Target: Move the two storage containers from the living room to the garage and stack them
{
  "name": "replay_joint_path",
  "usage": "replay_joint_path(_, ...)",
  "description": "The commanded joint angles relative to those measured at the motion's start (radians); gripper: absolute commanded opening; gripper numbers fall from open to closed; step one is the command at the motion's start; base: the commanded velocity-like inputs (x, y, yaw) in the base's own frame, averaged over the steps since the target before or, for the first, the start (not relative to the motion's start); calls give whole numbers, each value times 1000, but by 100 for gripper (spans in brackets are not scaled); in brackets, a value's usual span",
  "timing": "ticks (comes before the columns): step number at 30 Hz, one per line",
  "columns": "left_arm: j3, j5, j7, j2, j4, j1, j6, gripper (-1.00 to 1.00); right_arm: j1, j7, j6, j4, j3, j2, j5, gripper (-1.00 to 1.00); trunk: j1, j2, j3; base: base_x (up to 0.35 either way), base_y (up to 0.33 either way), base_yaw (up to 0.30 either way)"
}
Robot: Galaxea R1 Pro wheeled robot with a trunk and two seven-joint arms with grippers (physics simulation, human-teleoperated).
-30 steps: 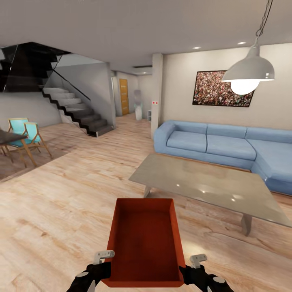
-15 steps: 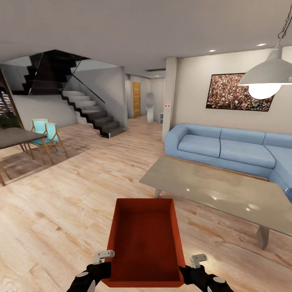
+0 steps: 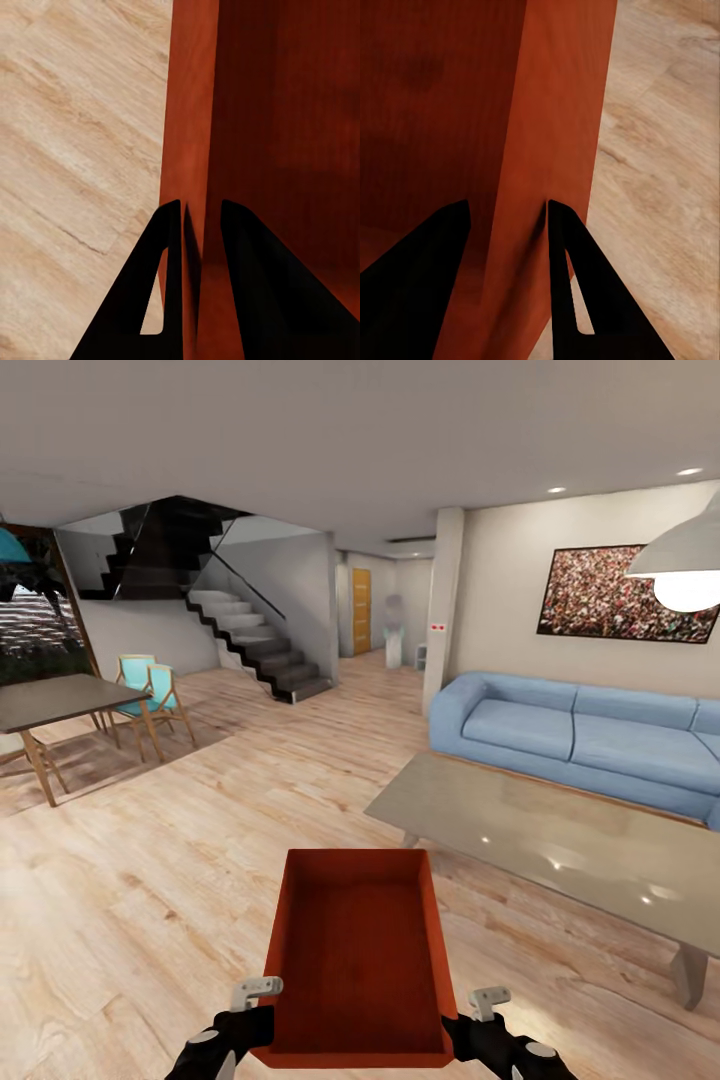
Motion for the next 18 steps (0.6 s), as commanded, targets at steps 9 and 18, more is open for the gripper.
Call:
replay_joint_path(9, 1, 6, 4, -20, -1, -1, 5, -100, 0, 11, 0, -1, 16, 11, 0, -100, 0, -1, -6, 155, 0, 11)
replay_joint_path(18, 1, 6, 4, -17, -2, -1, 5, -100, 0, 11, 0, -1, 16, 11, 0, -100, 0, -1, -21, 128, 0, 0)
